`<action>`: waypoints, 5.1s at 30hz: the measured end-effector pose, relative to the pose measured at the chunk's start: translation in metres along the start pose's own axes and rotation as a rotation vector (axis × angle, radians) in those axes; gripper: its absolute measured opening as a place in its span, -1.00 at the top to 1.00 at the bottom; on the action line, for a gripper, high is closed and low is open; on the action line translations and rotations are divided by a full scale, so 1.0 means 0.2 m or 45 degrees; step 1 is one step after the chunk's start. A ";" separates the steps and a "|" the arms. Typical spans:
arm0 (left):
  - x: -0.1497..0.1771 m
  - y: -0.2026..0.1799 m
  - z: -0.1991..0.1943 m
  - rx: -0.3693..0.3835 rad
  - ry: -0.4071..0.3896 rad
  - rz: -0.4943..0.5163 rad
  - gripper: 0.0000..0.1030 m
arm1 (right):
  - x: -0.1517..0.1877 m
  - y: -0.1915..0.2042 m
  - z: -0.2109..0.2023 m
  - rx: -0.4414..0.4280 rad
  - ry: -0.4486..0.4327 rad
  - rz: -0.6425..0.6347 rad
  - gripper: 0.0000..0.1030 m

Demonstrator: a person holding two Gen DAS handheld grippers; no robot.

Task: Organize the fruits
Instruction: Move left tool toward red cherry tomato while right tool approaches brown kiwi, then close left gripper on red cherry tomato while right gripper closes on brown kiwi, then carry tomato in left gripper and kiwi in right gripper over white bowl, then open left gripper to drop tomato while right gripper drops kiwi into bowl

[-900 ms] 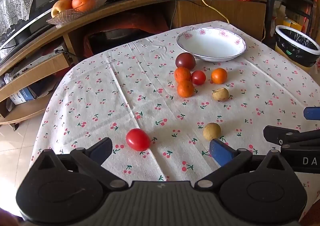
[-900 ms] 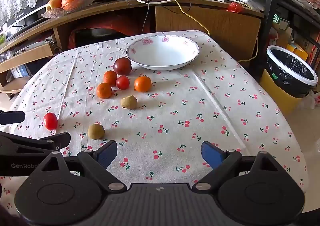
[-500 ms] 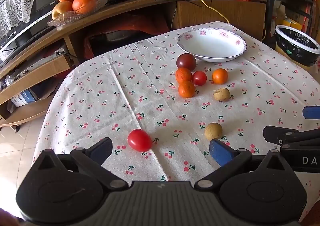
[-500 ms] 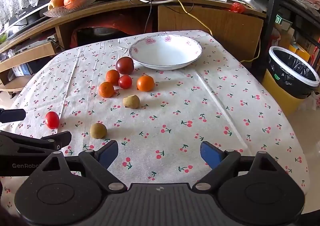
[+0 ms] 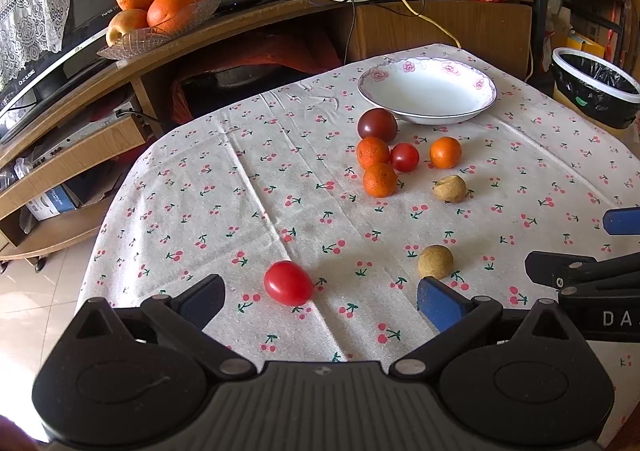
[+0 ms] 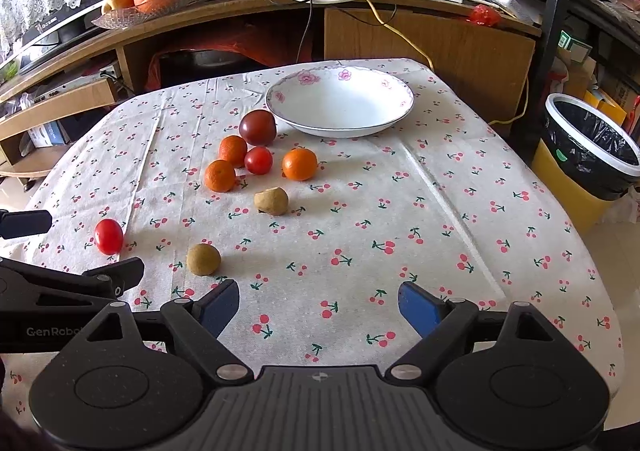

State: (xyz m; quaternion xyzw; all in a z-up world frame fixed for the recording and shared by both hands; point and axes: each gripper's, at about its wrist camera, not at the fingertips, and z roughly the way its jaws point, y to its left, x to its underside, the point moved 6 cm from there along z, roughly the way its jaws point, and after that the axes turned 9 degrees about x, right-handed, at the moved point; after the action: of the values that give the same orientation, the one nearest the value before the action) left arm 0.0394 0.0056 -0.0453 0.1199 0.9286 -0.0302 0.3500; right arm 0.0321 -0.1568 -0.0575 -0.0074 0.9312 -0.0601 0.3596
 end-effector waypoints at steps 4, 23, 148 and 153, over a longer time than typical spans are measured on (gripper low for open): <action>0.00 0.01 0.00 -0.002 0.000 -0.008 -1.00 | -0.01 0.02 0.00 -0.007 -0.001 -0.010 -0.58; 0.02 0.17 0.03 -0.034 0.000 0.030 -0.93 | -0.08 0.25 0.11 -0.238 0.040 -0.182 -0.22; -0.82 -0.09 0.64 0.447 -0.042 0.179 0.18 | -0.70 -0.17 0.63 -0.213 0.038 -0.014 0.30; -0.75 -0.02 0.57 0.471 -0.017 0.157 0.17 | -0.64 -0.15 0.57 -0.248 0.043 -0.041 0.29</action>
State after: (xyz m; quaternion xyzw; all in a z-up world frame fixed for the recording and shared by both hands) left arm 0.2208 -0.0438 -0.0335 0.2387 0.8956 -0.1798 0.3294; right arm 0.2017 -0.1918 -0.0517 -0.0563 0.9382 0.0246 0.3405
